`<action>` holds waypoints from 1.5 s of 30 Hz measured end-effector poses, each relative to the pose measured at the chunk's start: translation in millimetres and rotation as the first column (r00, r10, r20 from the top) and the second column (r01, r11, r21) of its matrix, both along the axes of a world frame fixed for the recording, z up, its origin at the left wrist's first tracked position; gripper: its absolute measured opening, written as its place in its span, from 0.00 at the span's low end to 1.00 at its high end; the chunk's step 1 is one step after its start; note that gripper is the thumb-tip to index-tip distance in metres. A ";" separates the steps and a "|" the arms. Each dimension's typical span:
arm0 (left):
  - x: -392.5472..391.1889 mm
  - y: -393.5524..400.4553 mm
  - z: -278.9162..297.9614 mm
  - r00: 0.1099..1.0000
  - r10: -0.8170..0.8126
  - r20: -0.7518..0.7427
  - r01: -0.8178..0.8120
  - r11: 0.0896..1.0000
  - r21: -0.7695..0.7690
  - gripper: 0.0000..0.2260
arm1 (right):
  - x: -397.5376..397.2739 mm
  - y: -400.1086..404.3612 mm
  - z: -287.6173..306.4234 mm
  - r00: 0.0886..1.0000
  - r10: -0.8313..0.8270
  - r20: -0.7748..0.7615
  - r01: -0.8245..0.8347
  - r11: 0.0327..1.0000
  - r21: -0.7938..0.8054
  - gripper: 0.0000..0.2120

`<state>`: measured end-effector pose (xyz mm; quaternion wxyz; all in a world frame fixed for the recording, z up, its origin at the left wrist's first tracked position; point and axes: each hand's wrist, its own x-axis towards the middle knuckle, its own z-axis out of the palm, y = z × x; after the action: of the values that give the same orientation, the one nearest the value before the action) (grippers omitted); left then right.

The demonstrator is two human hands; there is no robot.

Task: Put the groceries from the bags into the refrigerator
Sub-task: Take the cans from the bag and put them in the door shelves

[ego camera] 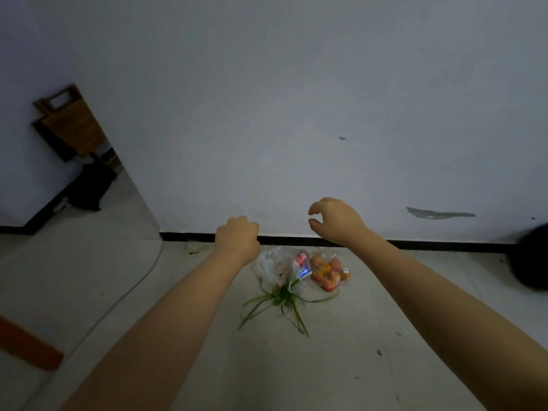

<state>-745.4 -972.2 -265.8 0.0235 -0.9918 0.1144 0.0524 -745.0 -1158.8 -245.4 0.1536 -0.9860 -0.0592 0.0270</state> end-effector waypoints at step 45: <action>543.7 -56.5 -724.1 0.174 -0.801 -0.573 0.984 0.170 0.061 0.12 | 377.7 32.1 -735.1 0.577 -0.546 -0.608 0.556 0.808 -0.197 0.16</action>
<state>-201.8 -1028.7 -989.9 0.2393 -0.6435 0.6795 0.2588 -367.3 -1126.7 -980.5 0.1724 -0.8835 0.3052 0.3108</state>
